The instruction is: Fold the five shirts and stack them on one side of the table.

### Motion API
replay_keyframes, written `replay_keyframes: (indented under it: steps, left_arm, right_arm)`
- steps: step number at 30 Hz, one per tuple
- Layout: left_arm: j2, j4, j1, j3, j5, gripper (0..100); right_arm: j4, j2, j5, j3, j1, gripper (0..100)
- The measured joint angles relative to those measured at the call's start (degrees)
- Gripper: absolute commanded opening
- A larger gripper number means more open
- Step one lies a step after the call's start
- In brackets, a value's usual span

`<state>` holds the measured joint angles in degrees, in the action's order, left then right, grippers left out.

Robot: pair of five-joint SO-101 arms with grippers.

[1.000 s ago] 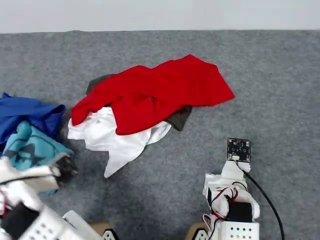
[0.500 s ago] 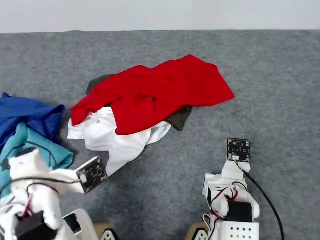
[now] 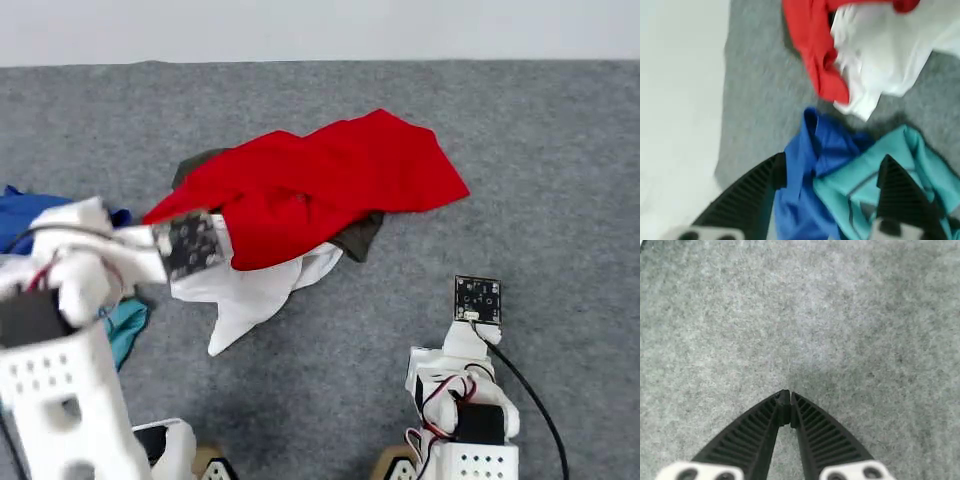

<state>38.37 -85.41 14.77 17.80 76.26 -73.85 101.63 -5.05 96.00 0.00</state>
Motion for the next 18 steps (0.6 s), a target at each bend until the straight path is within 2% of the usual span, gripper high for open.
replay_keyframes:
  steps: [3,8,11,18]
  left_arm:
    - [-5.98,1.58,-4.57,-1.32,-5.01,29]
    - [-13.54,12.31,-10.64,-1.32,-14.59,29]
    - [-17.32,13.54,-13.45,-1.32,-14.86,29]
    - [-24.88,11.52,-17.93,-1.32,-9.85,29]
  right_arm:
    - [0.00,0.00,0.00,0.00,0.00,0.9]
    - [0.00,0.00,0.00,0.00,0.00,0.9]
    - [0.00,0.00,0.00,0.00,0.00,0.9]
    - [0.00,0.00,0.00,0.00,0.00,0.9]
